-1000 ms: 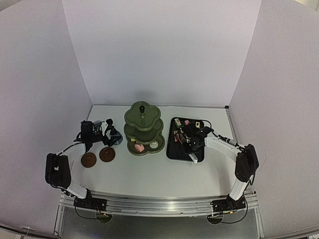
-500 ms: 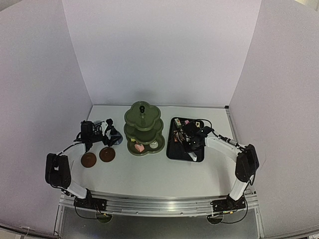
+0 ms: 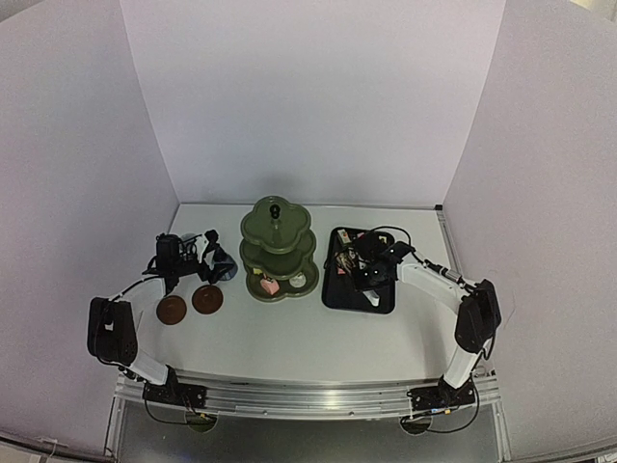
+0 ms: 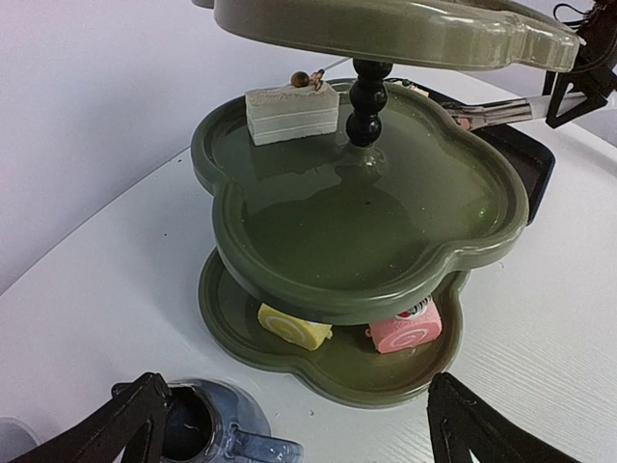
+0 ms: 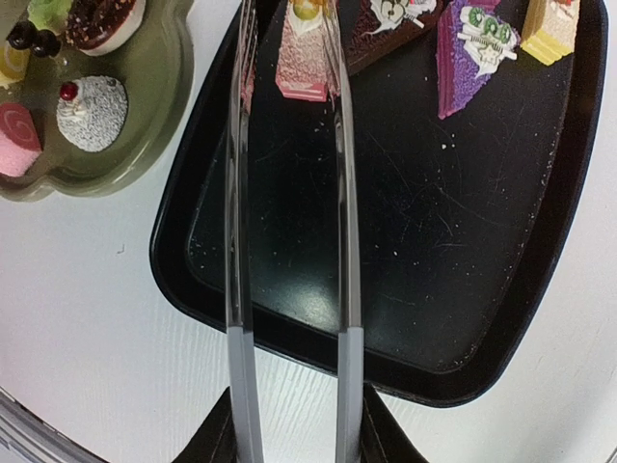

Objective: Serve the afternoon tea

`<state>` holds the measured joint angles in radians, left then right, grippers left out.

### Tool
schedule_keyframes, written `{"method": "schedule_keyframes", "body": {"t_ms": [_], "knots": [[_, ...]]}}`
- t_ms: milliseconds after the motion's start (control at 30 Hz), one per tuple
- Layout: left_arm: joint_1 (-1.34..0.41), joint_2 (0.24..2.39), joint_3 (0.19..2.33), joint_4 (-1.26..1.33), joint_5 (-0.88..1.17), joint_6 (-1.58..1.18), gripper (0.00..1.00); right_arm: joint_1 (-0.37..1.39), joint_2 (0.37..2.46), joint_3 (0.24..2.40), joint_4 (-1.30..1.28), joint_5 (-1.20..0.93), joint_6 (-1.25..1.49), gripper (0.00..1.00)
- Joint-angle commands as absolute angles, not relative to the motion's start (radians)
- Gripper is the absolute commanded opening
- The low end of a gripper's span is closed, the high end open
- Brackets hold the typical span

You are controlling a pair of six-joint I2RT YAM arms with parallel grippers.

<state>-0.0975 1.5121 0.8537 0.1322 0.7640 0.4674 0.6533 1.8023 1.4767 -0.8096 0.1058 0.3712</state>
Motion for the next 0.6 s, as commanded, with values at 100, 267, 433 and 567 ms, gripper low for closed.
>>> {"method": "schedule_keyframes", "body": {"t_ms": [100, 267, 433, 567], "knots": [[-0.103, 1.473, 0.842, 0.138, 0.758, 0.477, 0.94, 0.661, 1.819, 1.519, -0.789, 0.135, 0.382, 0.34], [-0.103, 1.474, 0.841, 0.134, 0.756, 0.480, 0.94, 0.662, 1.831, 1.506, -0.790, 0.141, 0.401, 0.34], [-0.103, 1.476, 0.839, 0.132, 0.756, 0.483, 0.94, 0.664, 1.834, 1.503, -0.792, 0.140, 0.398, 0.35], [-0.103, 1.476, 0.839, 0.133, 0.755, 0.486, 0.94, 0.664, 1.852, 1.502, -0.793, 0.131, 0.397, 0.35]]}}
